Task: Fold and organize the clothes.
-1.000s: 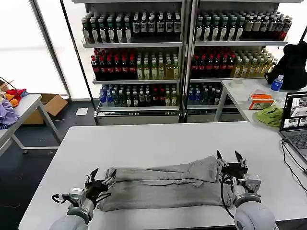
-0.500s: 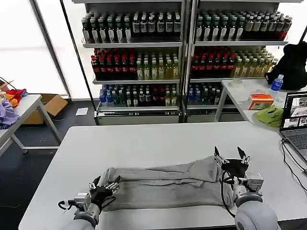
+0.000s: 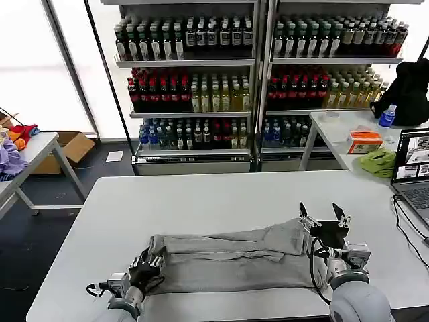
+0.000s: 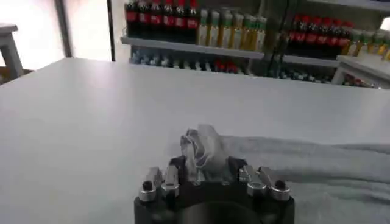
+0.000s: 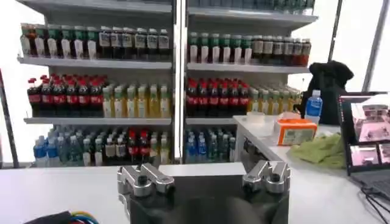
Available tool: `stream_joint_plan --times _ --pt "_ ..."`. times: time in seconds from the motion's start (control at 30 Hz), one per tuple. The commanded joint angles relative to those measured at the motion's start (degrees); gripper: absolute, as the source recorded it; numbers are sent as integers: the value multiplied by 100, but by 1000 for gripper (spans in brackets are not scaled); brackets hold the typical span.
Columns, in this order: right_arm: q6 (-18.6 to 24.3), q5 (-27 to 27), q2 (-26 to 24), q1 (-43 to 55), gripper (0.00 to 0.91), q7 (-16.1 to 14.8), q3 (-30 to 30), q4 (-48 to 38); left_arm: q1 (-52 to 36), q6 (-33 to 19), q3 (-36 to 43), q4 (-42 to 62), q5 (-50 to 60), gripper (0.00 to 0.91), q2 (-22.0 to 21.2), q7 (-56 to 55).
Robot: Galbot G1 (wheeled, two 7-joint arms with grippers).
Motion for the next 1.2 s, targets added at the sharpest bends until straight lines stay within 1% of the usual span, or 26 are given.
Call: stream_joint_plan --times 0.03,0.23,0.37,0.4,0.43,0.5,0.63,0.67,0.73,0.77,0.83,0.87,0.97,1.03,1.07,1.13,1.2 --pt "6 43 -33 83 907 5 47 -43 20 -93 8 185 -3 0 -60 47" --pt "-12 59 -82 228 907 -25 17 -105 0 -310 -34 245 173 0 -42 23" --pt "-42 67 -74 360 907 -5 -73 -131 8 -389 -401 117 13 0 222 49" --pt "-47 74 -69 396 907 -1 -91 -141 33 -379 -669 51 -110 0 409 51" --pt "-50 83 -63 429 907 4 -127 -156 57 -380 -749 34 -164 0 492 54" --pt "-52 83 -56 516 907 9 -225 -207 132 -421 -1279 -60 -261 0 835 74" --pt "-65 80 -40 639 907 28 -392 -276 225 -391 -2415 -133 -687 0 1812 107" --pt "-67 78 -33 654 907 28 -418 -284 244 -375 -2763 -62 -853 0 2177 115" --pt "-70 77 -27 699 907 35 -484 -296 294 -385 -3101 138 -927 0 2590 167" --pt "-70 76 -23 712 907 36 -492 -296 335 -415 -3388 258 -932 0 2883 218" --pt "-72 80 -16 722 907 35 -503 -283 332 -458 -3627 541 -907 0 3197 266" --pt "-70 80 -16 721 907 32 -500 -279 299 -499 -3761 848 -803 0 3409 294" --pt "-57 88 -12 695 907 34 -462 -276 194 -626 -3948 1229 -451 0 3706 395" --pt "-54 98 6 677 907 41 -425 -268 161 -595 -3932 1263 -463 0 3727 397" --pt "-53 99 10 676 907 41 -419 -265 175 -556 -3861 1143 -465 0 3655 405" --pt "-56 96 26 658 907 49 -401 -253 200 -506 -3660 812 -435 0 3455 402" --pt "-56 94 34 635 907 56 -387 -239 198 -407 -3274 428 -373 0 3160 341"
